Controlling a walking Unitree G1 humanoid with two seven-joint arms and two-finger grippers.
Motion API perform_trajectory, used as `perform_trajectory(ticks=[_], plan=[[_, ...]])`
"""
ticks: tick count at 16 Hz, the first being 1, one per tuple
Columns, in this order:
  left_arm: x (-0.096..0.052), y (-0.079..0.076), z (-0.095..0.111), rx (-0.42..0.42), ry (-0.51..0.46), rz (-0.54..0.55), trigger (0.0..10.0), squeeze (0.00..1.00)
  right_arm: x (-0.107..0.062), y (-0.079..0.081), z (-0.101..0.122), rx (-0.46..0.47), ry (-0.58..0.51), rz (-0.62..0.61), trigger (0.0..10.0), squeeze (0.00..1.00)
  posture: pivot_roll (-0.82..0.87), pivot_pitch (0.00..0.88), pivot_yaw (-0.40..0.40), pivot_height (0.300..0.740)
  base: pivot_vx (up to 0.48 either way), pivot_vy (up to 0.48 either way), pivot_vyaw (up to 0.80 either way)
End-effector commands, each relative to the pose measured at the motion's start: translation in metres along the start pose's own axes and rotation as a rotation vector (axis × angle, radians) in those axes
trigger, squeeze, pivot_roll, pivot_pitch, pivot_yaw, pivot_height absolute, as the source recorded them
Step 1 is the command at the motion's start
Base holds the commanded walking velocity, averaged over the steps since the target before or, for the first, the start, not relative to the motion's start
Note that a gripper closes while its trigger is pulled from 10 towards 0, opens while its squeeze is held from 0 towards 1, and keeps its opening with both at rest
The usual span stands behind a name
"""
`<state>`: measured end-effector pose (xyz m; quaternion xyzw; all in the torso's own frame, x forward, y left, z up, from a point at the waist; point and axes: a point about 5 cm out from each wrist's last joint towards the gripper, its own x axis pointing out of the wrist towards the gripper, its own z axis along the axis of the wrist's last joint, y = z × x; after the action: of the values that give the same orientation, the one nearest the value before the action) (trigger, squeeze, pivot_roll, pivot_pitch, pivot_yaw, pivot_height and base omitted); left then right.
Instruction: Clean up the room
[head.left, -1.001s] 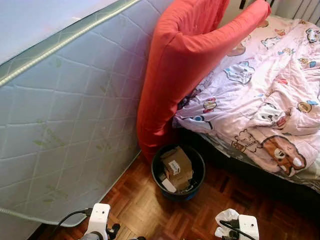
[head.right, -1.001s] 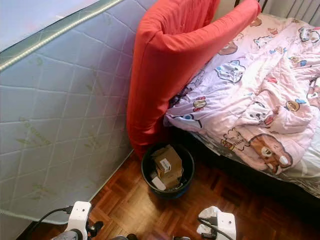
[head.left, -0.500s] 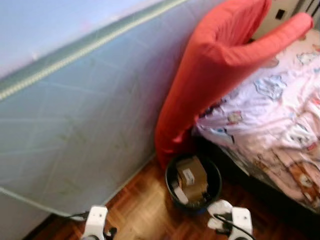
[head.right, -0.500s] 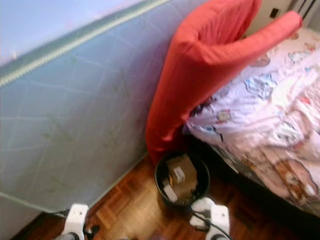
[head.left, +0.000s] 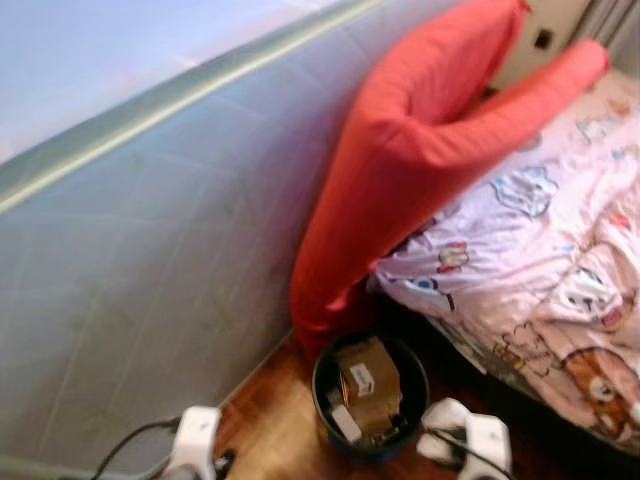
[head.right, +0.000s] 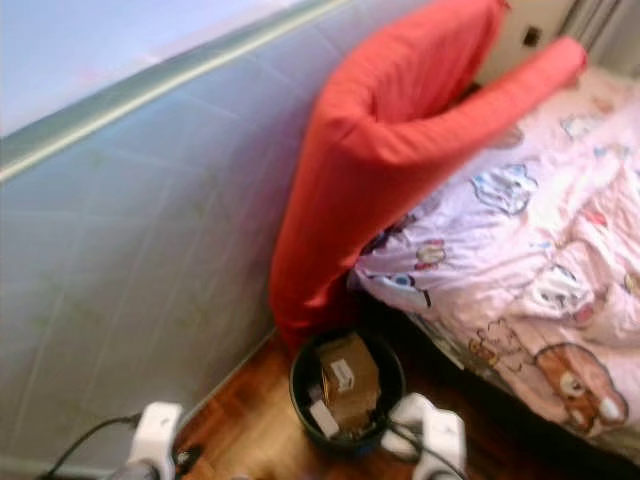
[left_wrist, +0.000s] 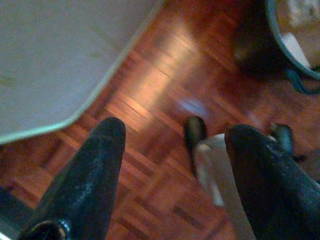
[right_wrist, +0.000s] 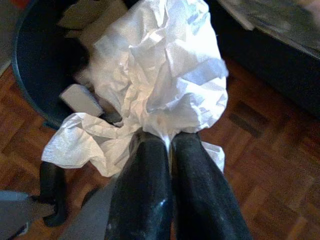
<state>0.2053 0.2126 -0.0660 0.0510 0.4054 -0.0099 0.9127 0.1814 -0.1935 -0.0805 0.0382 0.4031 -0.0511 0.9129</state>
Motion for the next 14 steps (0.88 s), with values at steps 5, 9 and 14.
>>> perform_trajectory(ticks=[5, 9, 14], plan=[[0.005, -0.008, 0.022, -0.041, -0.084, -0.006, 10.0, 0.0, -0.003, -0.012, -0.006, -0.002, 0.014, -0.03, 10.0, 0.0, 0.09, 0.176, 0.001, 0.74, 0.0, 0.0, 0.0], [0.004, -0.008, 0.015, -0.032, -0.054, -0.001, 10.0, 0.0, -0.003, -0.012, -0.006, -0.005, 0.011, -0.037, 10.0, 0.0, 0.08, 0.178, 0.004, 0.74, 0.0, 0.0, 0.4], [0.001, -0.004, 0.004, -0.04, -0.029, 0.012, 10.0, 0.0, -0.005, -0.016, -0.012, 0.021, 0.032, -0.054, 10.0, 0.0, 0.08, 0.183, 0.002, 0.74, 0.0, 0.0, 0.45]])
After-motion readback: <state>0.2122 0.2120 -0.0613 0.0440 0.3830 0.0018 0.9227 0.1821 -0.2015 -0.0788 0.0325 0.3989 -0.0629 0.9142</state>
